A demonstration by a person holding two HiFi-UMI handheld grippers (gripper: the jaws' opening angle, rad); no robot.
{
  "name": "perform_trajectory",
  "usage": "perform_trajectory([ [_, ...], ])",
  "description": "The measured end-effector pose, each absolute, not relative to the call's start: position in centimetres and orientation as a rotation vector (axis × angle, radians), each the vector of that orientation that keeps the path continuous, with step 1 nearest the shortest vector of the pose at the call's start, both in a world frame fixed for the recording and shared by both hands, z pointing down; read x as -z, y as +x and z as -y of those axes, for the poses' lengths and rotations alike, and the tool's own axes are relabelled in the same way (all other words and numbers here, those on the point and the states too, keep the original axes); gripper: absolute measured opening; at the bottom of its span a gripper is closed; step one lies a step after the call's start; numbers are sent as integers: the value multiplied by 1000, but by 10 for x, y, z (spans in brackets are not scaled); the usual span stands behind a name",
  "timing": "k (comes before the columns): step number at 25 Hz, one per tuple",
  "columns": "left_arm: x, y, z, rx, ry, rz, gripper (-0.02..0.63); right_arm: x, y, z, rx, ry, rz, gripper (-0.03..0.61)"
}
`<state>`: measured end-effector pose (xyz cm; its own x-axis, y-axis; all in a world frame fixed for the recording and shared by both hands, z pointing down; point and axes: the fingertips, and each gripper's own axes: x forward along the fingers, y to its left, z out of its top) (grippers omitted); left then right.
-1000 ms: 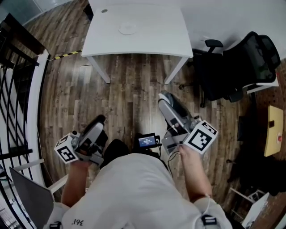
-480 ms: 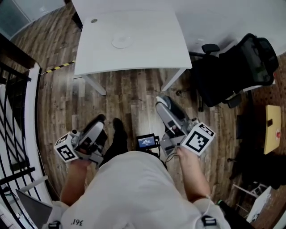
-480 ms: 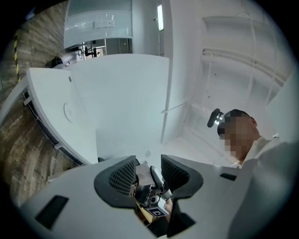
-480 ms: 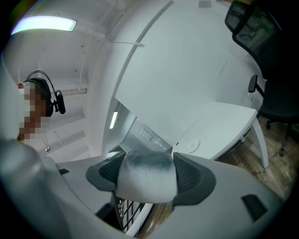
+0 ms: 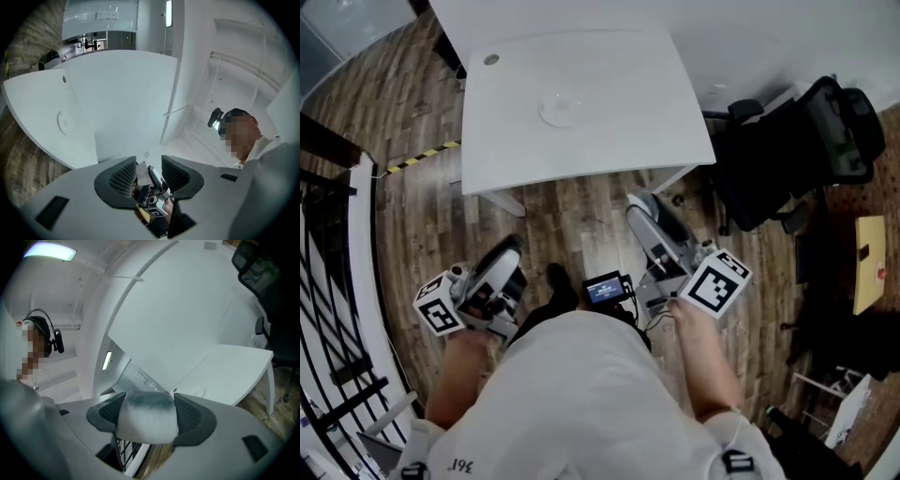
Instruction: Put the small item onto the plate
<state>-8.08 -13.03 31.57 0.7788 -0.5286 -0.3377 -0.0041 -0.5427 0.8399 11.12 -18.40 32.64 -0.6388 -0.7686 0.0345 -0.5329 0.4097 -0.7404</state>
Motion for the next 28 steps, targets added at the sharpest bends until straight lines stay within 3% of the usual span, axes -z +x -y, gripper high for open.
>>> perform_trajectory([
  [19,-343,-81,251,728,2023,521,169,-375,105,319,1138,-1163,-2469,308],
  [28,-360,-41,311,731,2013,636,169,-409,108,385,1220,-1029,-2649,308],
])
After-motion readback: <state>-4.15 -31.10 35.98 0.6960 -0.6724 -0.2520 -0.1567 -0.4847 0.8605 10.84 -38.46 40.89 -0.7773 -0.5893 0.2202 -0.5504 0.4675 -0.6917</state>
